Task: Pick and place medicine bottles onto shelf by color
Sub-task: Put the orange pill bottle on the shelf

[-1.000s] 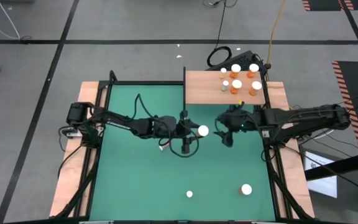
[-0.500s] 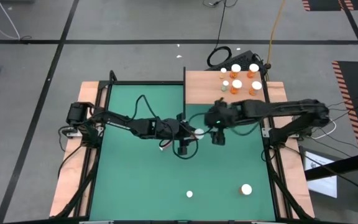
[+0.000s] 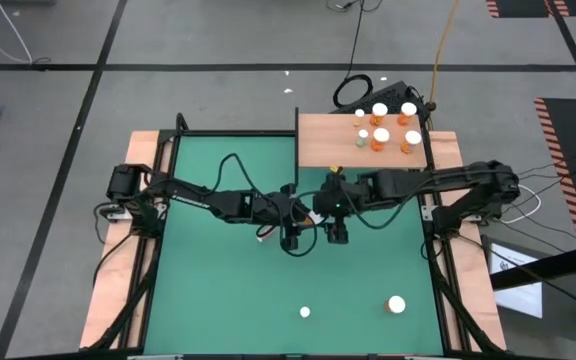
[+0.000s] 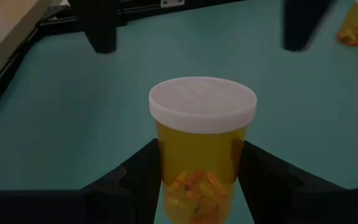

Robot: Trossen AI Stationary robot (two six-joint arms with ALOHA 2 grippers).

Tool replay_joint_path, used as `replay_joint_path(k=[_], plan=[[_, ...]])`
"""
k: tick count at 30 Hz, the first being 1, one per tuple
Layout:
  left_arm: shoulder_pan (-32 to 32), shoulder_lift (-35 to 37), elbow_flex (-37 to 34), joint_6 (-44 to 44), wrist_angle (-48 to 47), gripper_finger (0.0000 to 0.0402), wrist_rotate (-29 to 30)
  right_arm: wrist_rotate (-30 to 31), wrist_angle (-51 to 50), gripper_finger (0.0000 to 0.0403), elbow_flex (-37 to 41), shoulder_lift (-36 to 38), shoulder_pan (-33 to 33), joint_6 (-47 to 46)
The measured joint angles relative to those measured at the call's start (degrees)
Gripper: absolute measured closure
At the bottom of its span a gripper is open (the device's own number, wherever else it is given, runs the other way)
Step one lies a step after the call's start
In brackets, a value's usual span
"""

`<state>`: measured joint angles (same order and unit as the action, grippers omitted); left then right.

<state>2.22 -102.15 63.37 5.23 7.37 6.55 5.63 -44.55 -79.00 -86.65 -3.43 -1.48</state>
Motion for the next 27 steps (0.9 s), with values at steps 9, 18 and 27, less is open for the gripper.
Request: replay_joint_path(k=[9, 18, 27], plan=[[0.00, 0.00, 0.00, -0.20, 0.68, 0.0213, 0.07, -1.27, 2.92, 0.0079, 1.03, -1.03, -0.06, 0.70], [0.17, 0.00, 0.02, -0.19, 3.04, 0.0213, -0.67, -1.29, 4.03, 0.0067, 4.07, -1.37, -0.08, 2.72], [0.17, 0.00, 0.02, 0.38, 3.71, 0.0213, -0.96, -1.25, 5.26, 0.0109, 4.07, -1.35, -0.10, 7.37]])
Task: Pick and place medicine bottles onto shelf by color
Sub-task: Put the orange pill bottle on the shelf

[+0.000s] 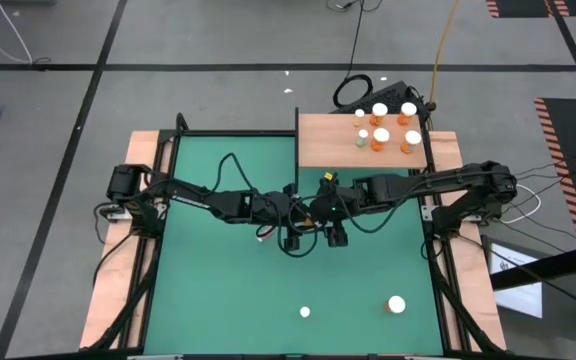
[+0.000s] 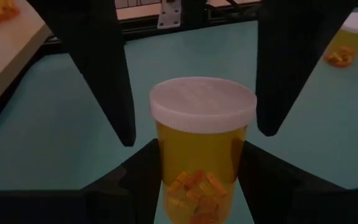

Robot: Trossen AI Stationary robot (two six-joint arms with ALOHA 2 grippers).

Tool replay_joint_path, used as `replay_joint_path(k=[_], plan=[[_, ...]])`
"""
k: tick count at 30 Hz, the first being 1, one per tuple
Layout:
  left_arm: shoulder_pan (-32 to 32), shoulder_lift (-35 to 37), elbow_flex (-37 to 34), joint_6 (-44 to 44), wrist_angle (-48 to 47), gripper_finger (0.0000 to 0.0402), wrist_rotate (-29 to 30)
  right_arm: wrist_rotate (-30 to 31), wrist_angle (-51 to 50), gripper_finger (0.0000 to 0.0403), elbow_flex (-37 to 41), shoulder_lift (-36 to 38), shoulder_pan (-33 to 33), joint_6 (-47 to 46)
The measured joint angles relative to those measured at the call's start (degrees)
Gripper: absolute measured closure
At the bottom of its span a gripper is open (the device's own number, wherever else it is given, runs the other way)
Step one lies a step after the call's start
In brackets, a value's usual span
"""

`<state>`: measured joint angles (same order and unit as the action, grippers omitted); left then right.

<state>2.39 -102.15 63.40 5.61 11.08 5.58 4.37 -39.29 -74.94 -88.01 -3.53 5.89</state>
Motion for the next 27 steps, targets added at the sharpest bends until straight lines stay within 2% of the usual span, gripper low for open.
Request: replay_joint_path(k=[11, 18, 20, 23, 27], plan=[[-0.02, 0.00, 0.00, 1.15, 1.04, 0.0213, -0.02, -0.08, 0.43, 0.0197, 0.00, 0.04, 0.02, 0.87], [0.32, -0.02, 0.00, 1.16, 1.14, 0.0208, 0.00, -0.15, -0.16, 0.0194, -0.02, 0.07, 0.04, 0.85], [0.80, -0.02, 0.00, 0.65, 1.12, 0.0188, 0.02, -0.34, -0.58, 0.0189, -0.02, 0.24, 0.02, 1.04], [1.49, -0.02, 0.01, -0.51, 1.26, 0.0131, 0.70, -0.57, -1.83, 0.0189, -0.02, 0.64, 0.12, 1.31], [2.04, 0.88, 0.07, -0.09, 0.12, 0.0052, 6.80, -0.18, -3.56, 0.0196, -0.02, 1.99, 1.15, 1.29]])
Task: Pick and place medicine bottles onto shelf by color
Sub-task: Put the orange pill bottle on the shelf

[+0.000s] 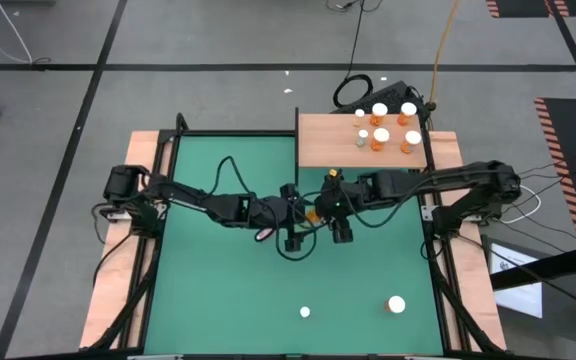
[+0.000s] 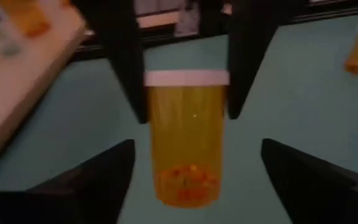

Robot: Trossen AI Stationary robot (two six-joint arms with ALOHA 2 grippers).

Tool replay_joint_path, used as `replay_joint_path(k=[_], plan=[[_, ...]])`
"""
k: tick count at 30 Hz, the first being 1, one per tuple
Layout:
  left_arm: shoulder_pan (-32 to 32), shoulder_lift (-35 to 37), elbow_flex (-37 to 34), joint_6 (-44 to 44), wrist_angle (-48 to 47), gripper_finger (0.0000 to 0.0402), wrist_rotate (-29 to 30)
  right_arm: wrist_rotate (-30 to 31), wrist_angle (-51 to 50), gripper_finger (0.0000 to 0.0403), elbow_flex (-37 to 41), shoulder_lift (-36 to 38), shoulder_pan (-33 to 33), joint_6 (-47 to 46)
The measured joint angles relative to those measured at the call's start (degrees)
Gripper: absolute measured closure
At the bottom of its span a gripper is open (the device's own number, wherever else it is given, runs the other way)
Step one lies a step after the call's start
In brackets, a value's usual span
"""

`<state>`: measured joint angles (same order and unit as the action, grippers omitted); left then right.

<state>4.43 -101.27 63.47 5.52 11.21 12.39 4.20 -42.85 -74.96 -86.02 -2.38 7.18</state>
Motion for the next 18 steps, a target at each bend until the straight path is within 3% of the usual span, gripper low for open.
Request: replay_joint_path(k=[5, 12, 18], plan=[[-0.38, 2.50, 0.00, 0.17, -5.39, 0.0017, 2.77, -0.04, -1.66, 0.0198, 0.00, 1.94, 1.67, -0.44], [-0.19, 2.77, -0.04, -1.76, -10.65, 0.0047, 3.10, -0.03, -3.41, 0.0198, -0.04, 4.41, 3.62, 0.33], [0.21, 2.82, -4.12, -5.04, -7.98, 0.0075, 3.12, 0.12, -5.12, 0.0199, -3.11, 4.97, 8.37, 3.65]])
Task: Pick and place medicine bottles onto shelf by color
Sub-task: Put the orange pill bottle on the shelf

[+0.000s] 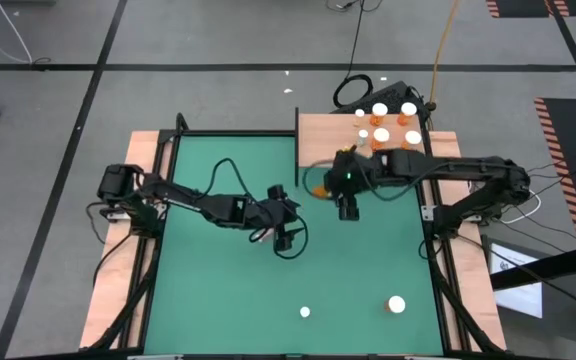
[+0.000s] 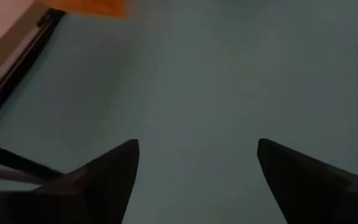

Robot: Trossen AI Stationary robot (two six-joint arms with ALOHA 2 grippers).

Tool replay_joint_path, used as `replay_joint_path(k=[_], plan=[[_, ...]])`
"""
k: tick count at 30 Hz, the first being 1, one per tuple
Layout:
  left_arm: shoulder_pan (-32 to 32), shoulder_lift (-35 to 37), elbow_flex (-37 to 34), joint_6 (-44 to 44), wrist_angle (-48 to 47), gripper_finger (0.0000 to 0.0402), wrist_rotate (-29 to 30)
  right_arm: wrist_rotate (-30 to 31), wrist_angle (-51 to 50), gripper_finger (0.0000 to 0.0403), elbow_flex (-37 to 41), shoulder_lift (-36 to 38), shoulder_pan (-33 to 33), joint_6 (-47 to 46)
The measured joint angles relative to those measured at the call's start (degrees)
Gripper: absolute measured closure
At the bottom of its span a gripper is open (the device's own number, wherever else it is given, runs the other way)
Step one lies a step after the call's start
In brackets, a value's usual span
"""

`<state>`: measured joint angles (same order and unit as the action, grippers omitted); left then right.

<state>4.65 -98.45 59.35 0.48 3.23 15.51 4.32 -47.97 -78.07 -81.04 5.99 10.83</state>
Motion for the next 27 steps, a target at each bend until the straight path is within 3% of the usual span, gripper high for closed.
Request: replay_joint_path(k=[9, 16, 24, 27], plan=[[1.60, 0.00, -9.70, -5.34, 20.86, 0.0112, -4.93, 0.08, -7.94, 0.0199, -14.77, -3.86, 11.68, 9.29], [2.42, -0.69, -10.36, -2.77, 21.29, 0.0123, -5.18, 0.08, -11.77, 0.0199, -32.21, -12.50, 20.68, 16.61], [2.47, -0.70, -10.33, 0.14, 23.51, 0.0123, -5.16, 0.29, -28.90, 0.0200, -55.81, -29.14, 28.00, 20.02], [2.51, -0.70, -10.33, 0.70, 23.97, 0.0123, -5.16, -1.16, -28.08, 0.0200, -56.67, -31.80, 30.42, 19.91]])
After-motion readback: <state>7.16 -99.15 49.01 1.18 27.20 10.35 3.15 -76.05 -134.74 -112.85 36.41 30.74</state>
